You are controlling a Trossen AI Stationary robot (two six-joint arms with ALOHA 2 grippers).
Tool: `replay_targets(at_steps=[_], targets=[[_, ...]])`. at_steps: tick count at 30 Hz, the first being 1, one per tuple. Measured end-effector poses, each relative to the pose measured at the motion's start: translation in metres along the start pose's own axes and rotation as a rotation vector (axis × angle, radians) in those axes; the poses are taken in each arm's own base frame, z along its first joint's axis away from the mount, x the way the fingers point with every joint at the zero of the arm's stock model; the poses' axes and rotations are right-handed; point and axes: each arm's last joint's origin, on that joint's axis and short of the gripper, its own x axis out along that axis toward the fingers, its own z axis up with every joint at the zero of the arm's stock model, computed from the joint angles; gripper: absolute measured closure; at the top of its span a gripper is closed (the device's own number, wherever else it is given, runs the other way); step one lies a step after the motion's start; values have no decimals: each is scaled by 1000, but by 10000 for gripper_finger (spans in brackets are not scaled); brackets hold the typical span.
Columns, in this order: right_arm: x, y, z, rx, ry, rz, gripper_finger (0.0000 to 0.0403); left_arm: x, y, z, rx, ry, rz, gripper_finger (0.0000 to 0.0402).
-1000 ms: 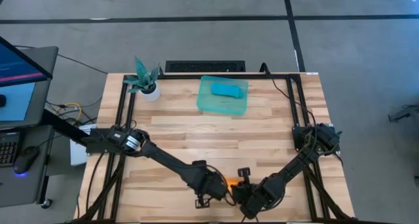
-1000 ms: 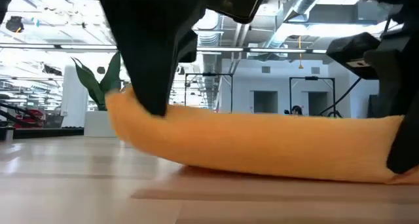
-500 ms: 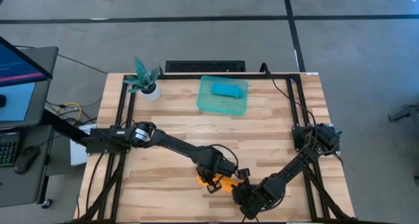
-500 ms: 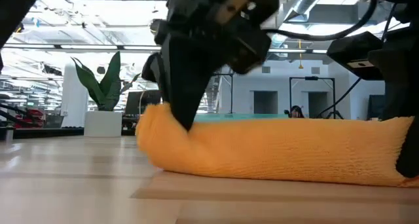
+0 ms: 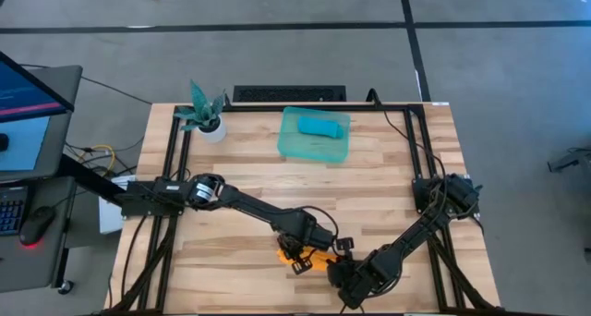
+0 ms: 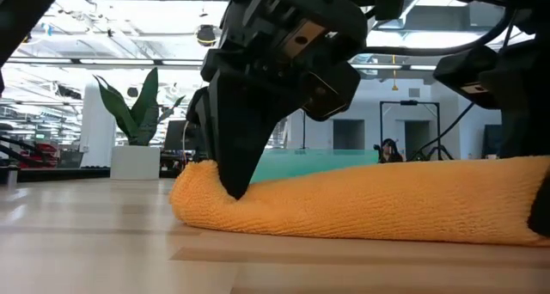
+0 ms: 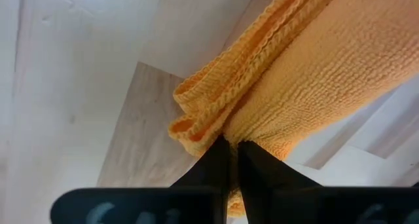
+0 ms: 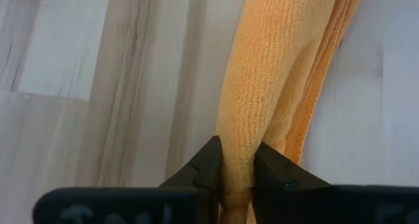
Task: Roll microfiber towels into tight, uniform cylinder then place into a basket
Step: Roll the yellow microfiber towel
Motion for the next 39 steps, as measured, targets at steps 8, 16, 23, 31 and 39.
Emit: replay_targets(at_steps=[8, 16, 23, 31, 39], targets=[[-4, -7, -1, -2, 42, -11, 275, 1, -2, -2, 14, -15, 20, 389], [-34, -9, -16, 8, 108, -83, 271, 3, 0, -4, 9, 1, 50, 389], [-56, 22, -23, -154, -154, -194, 283, 3, 0, -4, 9, 0, 50, 389], [-39, 17, -4, -209, -342, -229, 285, 3, 0, -4, 9, -1, 43, 389], [-13, -16, 0, -88, -285, -213, 285, 3, -1, -4, 15, 0, 39, 389]])
